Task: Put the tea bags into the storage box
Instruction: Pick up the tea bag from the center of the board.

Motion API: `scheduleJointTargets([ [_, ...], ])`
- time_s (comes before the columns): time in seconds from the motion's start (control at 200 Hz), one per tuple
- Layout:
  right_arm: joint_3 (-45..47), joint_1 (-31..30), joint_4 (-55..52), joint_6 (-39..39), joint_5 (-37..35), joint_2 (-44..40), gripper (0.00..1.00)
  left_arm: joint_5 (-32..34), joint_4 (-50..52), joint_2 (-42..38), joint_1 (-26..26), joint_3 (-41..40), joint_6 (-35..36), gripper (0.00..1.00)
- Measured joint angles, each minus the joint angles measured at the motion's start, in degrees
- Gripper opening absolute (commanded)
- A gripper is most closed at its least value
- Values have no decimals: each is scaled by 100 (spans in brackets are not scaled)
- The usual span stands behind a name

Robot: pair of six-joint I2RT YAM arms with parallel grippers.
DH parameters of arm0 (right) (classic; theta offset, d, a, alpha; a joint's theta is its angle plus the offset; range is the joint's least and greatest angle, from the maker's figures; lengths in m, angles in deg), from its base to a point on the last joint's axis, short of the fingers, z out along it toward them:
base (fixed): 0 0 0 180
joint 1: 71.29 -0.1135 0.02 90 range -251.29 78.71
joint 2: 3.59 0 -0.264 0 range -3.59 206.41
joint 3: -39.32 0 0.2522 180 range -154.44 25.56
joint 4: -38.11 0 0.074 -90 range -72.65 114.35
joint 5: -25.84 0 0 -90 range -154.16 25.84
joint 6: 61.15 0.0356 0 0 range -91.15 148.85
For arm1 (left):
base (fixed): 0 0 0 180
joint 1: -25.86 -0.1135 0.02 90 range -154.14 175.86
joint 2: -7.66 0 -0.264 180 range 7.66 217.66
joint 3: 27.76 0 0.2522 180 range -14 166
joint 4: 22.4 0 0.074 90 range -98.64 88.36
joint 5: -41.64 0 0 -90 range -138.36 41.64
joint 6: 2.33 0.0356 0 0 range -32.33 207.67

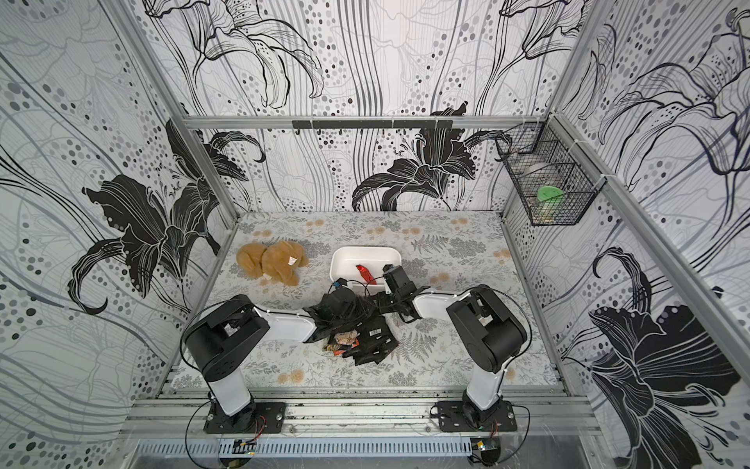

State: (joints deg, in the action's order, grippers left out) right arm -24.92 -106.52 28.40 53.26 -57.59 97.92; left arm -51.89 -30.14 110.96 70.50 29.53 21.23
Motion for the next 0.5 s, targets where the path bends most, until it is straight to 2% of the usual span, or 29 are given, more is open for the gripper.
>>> scheduleJointTargets([
  [0.29, 9, 0, 42, 0, 31, -2, 18, -48, 7, 50, 0, 74, -20, 0],
  [0.496, 387, -2, 245, 0, 20, -450, 18, -50, 92, -190, 0, -22, 33, 0],
])
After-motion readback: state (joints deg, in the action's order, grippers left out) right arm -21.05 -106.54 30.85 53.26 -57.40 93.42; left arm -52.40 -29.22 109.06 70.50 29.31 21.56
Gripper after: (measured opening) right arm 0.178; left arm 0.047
